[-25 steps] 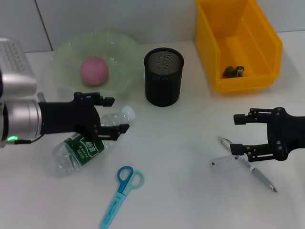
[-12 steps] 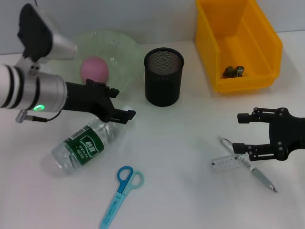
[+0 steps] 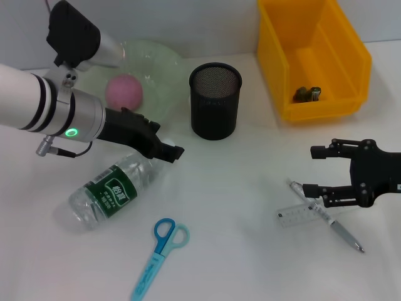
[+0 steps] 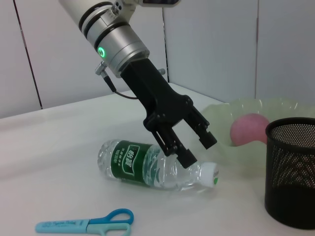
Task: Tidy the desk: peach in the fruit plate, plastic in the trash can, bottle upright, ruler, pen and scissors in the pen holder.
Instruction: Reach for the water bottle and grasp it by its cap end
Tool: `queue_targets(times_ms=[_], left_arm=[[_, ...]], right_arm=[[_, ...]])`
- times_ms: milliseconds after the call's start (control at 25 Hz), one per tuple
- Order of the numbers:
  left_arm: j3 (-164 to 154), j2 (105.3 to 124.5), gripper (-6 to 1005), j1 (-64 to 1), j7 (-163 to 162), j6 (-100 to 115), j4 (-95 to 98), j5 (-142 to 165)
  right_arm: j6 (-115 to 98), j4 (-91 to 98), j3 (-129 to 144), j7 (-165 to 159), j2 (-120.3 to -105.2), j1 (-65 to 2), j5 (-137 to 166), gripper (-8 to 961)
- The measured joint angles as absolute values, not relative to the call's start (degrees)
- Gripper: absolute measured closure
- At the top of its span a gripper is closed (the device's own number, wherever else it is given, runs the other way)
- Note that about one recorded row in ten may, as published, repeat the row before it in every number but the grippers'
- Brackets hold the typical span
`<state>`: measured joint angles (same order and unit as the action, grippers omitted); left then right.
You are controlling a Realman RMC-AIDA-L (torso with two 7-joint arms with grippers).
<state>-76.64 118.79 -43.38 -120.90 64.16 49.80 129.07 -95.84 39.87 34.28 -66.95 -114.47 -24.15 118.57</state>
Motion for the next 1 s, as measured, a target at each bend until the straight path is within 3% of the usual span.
queue_targets(times_ms=[1000], left_arm=[[-77.43,119.05,276,-45.58,-122.79,59.42,44.2,128.83]], right_arm=[[-96.57,40.26,34.28,-67.14,-114.69,-24.34,118.46,139]])
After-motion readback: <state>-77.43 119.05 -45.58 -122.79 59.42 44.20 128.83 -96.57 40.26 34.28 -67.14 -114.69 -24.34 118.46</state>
